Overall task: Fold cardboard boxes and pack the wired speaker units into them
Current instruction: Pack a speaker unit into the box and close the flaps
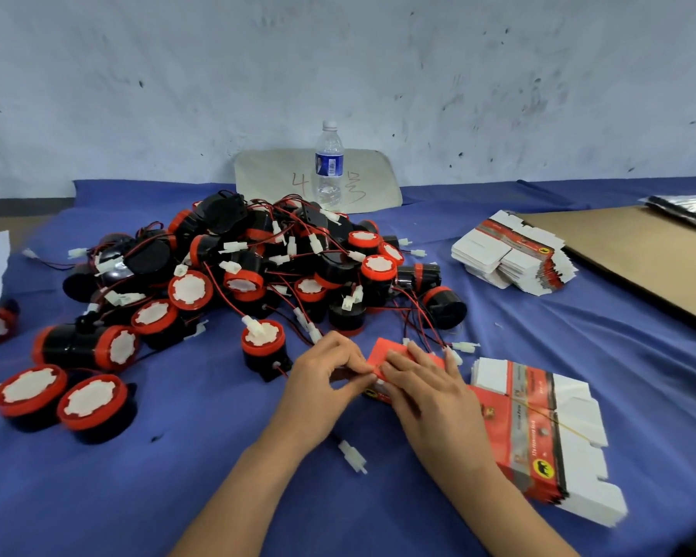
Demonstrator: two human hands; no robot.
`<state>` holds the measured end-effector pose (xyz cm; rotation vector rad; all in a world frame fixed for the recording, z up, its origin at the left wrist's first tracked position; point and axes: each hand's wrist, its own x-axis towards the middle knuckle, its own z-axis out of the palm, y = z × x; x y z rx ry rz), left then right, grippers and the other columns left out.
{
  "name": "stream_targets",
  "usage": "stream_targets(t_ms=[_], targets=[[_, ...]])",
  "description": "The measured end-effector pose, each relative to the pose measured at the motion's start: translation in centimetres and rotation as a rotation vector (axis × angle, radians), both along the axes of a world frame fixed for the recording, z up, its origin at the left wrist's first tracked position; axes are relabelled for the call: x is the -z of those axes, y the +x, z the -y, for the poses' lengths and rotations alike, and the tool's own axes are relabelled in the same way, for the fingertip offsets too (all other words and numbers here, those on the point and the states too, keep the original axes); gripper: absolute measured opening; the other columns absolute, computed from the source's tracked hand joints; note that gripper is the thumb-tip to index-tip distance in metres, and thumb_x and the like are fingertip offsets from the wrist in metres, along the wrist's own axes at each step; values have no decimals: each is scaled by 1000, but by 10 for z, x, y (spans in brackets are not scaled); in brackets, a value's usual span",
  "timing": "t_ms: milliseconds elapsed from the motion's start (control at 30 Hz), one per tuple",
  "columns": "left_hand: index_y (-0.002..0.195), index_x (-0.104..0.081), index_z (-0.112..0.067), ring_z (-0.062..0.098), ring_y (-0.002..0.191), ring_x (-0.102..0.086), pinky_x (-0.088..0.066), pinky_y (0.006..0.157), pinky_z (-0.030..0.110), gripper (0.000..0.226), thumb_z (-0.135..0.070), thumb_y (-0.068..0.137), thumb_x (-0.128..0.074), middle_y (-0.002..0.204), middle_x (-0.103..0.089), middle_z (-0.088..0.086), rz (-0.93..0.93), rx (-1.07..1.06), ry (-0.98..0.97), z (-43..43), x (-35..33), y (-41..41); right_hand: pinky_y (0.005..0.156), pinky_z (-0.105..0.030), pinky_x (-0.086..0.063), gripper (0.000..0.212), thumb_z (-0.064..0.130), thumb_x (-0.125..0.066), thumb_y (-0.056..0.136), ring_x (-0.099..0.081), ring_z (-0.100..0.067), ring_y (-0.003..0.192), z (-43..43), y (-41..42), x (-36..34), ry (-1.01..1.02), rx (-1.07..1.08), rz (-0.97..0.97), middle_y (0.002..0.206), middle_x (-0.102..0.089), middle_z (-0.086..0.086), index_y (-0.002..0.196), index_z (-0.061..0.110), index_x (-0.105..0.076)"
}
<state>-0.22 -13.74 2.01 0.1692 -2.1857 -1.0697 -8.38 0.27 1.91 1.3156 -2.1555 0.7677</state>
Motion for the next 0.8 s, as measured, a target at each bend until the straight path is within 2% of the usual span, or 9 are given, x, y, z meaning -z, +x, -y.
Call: stream_targets(t_ms=[133, 267, 400, 500, 567, 667, 700, 767, 800], targets=[[79, -69, -2, 5, 85, -60, -48, 77, 11, 6, 1, 80, -74, 88, -58, -5, 10, -7, 21, 0, -1, 1, 86, -70, -41, 22, 6, -83, 70, -66, -39, 102, 1, 0, -1, 8, -13, -17, 100, -74, -9, 91, 7, -76], [77, -71, -2, 2, 83, -61, -45, 75, 6, 6, 3, 77, -75, 87, -60, -4, -9, -9, 8, 0, -4, 3, 79, -65, -50, 27, 7, -88, 63, -69, -37, 96, 0, 0, -6, 55, -9, -109, 95, -75, -10, 88, 5, -77], [76, -72, 0, 2, 87, -62, -45, 77, 7, 6, 5, 78, -74, 91, -63, 0, -4, 3, -3, -1, -1, 5, 76, -60, -53, 32, 9, -90, 60, -69, -36, 97, -3, 1, -6, 98, -8, -133, 97, -75, -10, 89, 6, -78], [78, -73, -3, 2, 96, -63, -49, 80, 10, 8, 5, 79, -73, 104, -63, -1, 9, 32, 53, 2, 5, 5, 79, -53, -54, 42, 13, -93, 54, -69, -31, 100, -6, 0, -6, 213, -28, -177, 101, -74, -5, 93, 11, -78], [81, -75, -8, 2, 103, -61, -51, 81, 13, 10, 2, 81, -73, 113, -61, -5, 38, 52, 89, 6, 7, 3, 88, -53, -51, 44, 10, -90, 59, -65, -31, 108, -7, -5, -4, 264, -29, -151, 110, -72, -5, 102, 11, -76], [88, -73, -13, 1, 107, -59, -53, 83, 17, 16, 2, 81, -73, 119, -58, -9, 50, 55, 66, 6, 9, 2, 115, -52, -22, 38, 8, -63, 89, -39, -34, 136, -10, -14, -3, 276, -136, 167, 138, -54, -5, 127, 11, -62], [90, -70, -15, 0, 108, -58, -54, 84, 20, 19, 1, 80, -73, 121, -56, -11, 63, 54, 37, 4, 10, 2, 119, -49, -15, 41, 13, -57, 94, -27, -31, 143, -13, -16, -3, 295, -154, 236, 146, -44, -2, 135, 16, -55], [99, -61, -20, -1, 115, -51, -53, 87, 25, 28, -6, 79, -75, 131, -47, -17, 125, 36, -75, 0, 12, 0, 121, -43, -6, 56, 22, -55, 95, -5, -28, 148, -17, -21, -1, 401, -127, 245, 158, -20, 6, 147, 31, -35], [106, -57, -23, -1, 120, -47, -51, 89, 26, 35, -9, 79, -76, 137, -40, -19, 158, 20, -123, -2, 14, -1, 121, -42, -6, 63, 26, -56, 94, -2, -28, 148, -18, -22, -3, 458, -100, 244, 160, -9, 7, 149, 38, -26]])
